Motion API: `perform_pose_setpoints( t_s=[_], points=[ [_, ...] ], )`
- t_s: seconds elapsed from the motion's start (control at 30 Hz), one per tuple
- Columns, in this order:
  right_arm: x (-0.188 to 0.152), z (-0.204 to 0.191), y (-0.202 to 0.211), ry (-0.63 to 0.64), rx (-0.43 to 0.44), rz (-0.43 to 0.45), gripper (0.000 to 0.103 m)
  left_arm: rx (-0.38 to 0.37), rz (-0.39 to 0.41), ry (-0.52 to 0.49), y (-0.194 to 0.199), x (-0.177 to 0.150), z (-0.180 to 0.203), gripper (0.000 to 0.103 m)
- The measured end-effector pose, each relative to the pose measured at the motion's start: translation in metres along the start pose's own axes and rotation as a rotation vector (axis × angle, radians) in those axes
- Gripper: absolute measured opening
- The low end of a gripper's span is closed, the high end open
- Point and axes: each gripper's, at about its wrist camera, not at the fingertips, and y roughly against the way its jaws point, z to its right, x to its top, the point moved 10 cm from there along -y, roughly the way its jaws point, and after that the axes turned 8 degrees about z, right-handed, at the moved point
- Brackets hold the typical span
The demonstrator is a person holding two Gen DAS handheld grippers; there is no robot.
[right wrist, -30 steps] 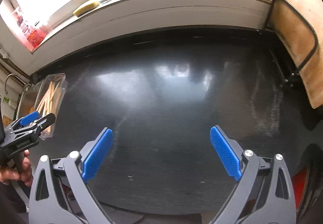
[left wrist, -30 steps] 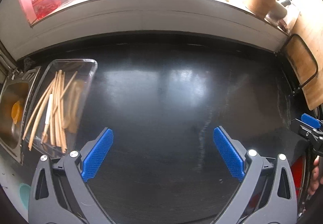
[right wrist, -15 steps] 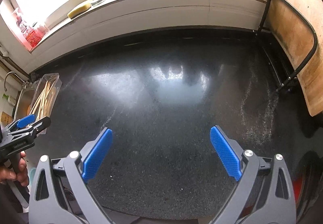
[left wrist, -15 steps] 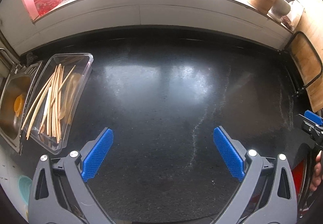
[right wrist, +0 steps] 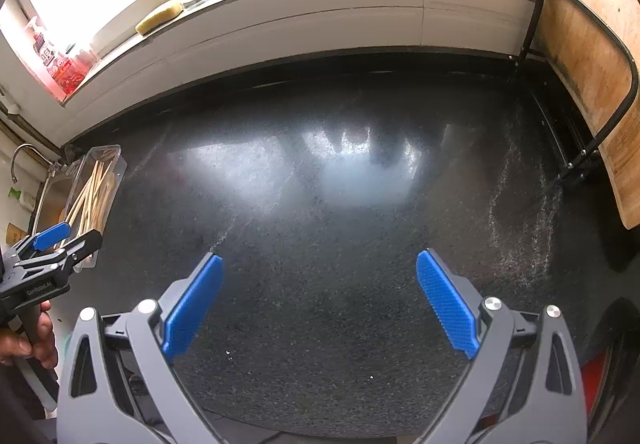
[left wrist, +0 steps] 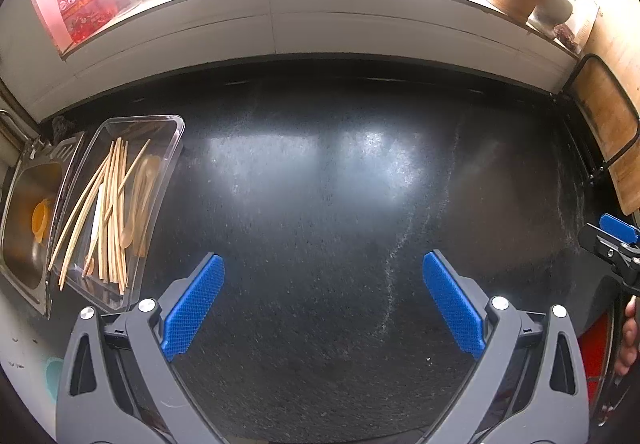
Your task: Organize utensils
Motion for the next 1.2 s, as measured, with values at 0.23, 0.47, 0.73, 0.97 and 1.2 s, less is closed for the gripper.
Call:
perform_pose_setpoints(
  t_s=[0.23,0.47,0.73,0.97,1.2],
  points=[
    [-0.001,-0.005,-0.002,0.006,0.009,-0.007,0.094,0.000,0.000,-0.002,0.000,0.001,-0.003,0.097],
    [-0.001,-0.010,-0.003,0.009,0.009,-0.007,0.094,0.001,0.001,-0.002,0.000,0.001,-0.005,0.097],
    [0.000,-0.012,-0.003,0.014,0.015,-0.008,0.094,-0.003,0.001,-0.002,0.001,0.002,-0.007,0.097],
    [-0.001,-0.013,-0.004,0.020,0.015,-0.015,0.094,-0.002,-0.001,-0.003,0.001,0.002,-0.008,0.097],
    [-0.002,-0.013,-0.002,0.022,0.018,-0.011,0.094,-0.002,-0.002,-0.005,0.001,0.001,-0.008,0.097]
  ],
)
